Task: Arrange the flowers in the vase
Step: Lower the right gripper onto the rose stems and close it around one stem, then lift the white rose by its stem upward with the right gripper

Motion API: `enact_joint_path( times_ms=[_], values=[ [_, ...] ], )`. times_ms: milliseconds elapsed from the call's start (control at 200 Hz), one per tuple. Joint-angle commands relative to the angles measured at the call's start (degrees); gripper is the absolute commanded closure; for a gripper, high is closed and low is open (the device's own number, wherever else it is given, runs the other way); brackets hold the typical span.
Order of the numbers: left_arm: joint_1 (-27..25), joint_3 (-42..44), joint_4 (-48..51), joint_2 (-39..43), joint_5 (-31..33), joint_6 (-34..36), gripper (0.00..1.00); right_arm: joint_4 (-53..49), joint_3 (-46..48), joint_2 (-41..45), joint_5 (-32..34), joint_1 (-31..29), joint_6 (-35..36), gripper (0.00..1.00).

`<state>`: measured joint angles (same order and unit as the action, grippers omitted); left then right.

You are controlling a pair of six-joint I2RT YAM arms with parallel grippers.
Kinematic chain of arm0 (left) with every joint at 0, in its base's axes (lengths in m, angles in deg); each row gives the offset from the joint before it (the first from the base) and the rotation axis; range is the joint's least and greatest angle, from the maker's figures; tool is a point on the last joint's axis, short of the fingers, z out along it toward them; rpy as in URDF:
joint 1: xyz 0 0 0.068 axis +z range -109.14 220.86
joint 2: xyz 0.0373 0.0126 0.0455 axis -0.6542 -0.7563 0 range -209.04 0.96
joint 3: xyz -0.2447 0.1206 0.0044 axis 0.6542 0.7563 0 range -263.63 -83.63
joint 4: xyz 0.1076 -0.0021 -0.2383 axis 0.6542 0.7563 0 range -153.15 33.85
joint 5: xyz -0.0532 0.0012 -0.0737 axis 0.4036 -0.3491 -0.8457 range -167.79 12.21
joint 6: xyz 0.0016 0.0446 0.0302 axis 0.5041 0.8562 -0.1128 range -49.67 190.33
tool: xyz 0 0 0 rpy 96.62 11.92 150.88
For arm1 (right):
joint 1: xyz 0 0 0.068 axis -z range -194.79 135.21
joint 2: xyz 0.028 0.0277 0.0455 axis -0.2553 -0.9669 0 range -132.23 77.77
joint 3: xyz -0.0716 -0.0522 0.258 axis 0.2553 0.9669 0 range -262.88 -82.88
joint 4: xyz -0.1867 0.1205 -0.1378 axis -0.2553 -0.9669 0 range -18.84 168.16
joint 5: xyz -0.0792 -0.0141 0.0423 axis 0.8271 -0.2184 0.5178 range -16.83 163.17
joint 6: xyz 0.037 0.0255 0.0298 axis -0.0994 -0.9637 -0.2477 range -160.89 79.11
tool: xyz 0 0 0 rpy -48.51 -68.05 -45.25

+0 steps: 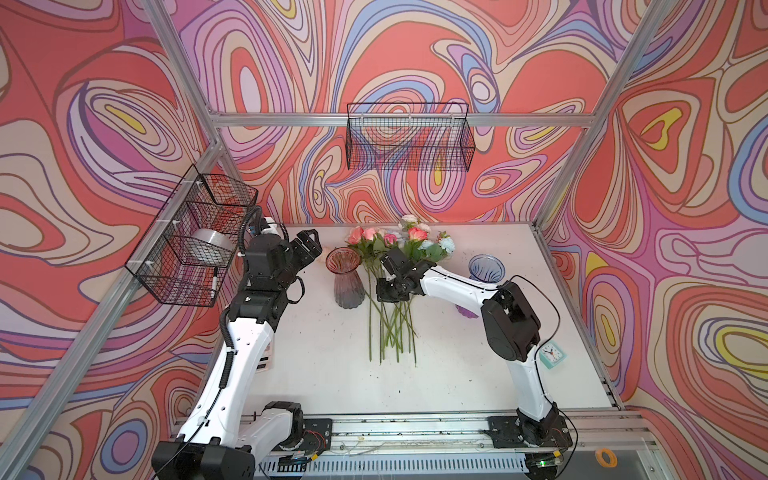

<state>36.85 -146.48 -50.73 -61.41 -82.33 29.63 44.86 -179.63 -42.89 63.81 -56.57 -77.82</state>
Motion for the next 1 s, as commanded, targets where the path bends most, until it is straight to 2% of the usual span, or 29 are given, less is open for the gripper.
enact_joint_path(
  times_ms=[0, 355, 486, 601, 836, 991],
  values=[
    [0.41, 0.53, -2.49, -0.61, -4.08, -1.08, 0.17, 1.61, 1.70, 7.71, 3.52, 0.08, 0.46, 1.00],
    [0.41, 1.74, -8.92, -2.59, -13.96, -2.42, 0.19, -1.21, 3.17, 16.01, 9.78, 0.47, 3.18, 1.00],
    [0.41, 2.37, -12.41, -3.15, -18.23, -3.77, 0.20, 1.46, 6.23, 18.79, 8.97, 0.47, 5.47, 1.00],
    [0.41, 3.12, -15.37, -3.46, -20.91, -5.11, 0.21, 1.86, 8.37, 19.52, 1.89, 2.44, 5.27, 1.00],
    [0.41, 4.15, -19.76, -4.06, -24.42, -6.29, 0.22, 1.94, 6.02, 26.28, 6.80, 2.29, 11.48, 1.00],
    [0.45, 4.20, -20.67, -4.78, -25.76, -6.92, 0.23, 5.02, 7.60, 29.50, 3.59, 2.32, 12.54, 1.00]
  ],
)
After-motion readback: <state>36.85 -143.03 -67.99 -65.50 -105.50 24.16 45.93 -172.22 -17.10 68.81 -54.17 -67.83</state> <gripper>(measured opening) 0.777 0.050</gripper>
